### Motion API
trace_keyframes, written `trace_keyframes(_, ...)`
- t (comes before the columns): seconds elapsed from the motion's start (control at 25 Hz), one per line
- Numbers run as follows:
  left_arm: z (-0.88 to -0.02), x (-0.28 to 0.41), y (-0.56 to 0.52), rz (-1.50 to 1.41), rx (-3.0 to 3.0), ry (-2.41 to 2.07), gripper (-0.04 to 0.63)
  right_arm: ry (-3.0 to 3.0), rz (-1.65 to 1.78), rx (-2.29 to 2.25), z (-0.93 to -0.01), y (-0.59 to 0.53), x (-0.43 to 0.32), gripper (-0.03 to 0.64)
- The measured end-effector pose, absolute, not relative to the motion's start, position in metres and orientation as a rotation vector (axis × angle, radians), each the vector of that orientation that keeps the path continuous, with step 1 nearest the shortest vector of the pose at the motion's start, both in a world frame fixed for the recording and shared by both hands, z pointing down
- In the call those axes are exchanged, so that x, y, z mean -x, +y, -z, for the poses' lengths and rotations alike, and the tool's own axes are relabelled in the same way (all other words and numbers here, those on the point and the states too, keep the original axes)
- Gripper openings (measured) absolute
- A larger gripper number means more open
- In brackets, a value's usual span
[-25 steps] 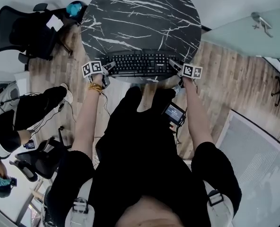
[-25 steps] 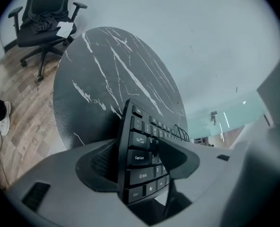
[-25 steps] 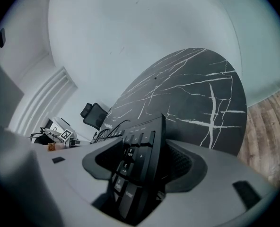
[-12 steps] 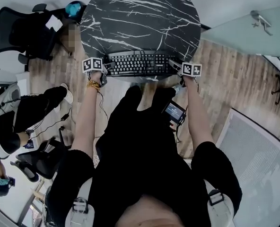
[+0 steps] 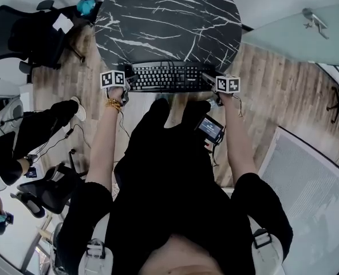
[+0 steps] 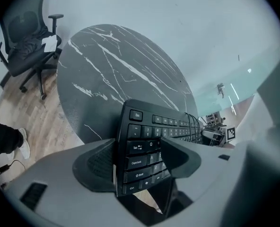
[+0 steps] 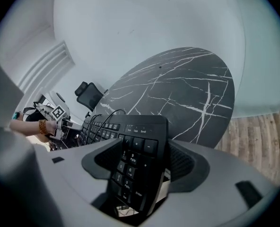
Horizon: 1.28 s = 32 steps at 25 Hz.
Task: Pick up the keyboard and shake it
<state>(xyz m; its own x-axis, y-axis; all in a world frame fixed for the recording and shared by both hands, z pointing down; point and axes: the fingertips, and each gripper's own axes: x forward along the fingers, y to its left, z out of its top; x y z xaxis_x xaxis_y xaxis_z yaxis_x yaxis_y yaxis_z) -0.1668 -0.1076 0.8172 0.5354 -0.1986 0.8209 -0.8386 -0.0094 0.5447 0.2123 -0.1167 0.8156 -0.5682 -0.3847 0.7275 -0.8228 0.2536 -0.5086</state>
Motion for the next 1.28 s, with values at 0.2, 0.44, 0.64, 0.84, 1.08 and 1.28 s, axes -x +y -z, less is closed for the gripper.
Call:
trace_keyframes(0.2,-0.819,0.171,-0.098,-0.679,-1.544,-0.985,0.288,-2.048,-1.259,-1.112,-0.816,-0.106,-0.209,0.267)
trace_keyframes(0.44,-0.807,0.177,-0.103,-0.874,-1.763,-1.15,0.29,-2.02,-1.271,-1.153,-0.816,-0.101,-0.208,0.272)
trace_keyframes(0.64,-0.79,0.184,-0.112,-0.773,-1.824,-1.285,0.288,-2.011,-1.196,-1.218,-0.812,-0.1,-0.218,0.272)
trace_keyframes(0.84,-0.76,0.193,-0.121,-0.663,-1.885,-1.395,0.288,-2.023,-1.141,-1.349,-0.796,-0.102,-0.24,0.27)
trace_keyframes(1.08,-0.69,0.168,-0.146,-0.549,-2.132,-1.544,0.278,-2.195,-0.686,-1.444,-0.714,-0.13,-0.221,0.267)
trace_keyframes(1.28,-0.577,0.121,-0.174,-0.386,-2.452,-1.676,0.169,-2.291,-0.184,-1.621,-0.575,-0.159,-0.188,0.091)
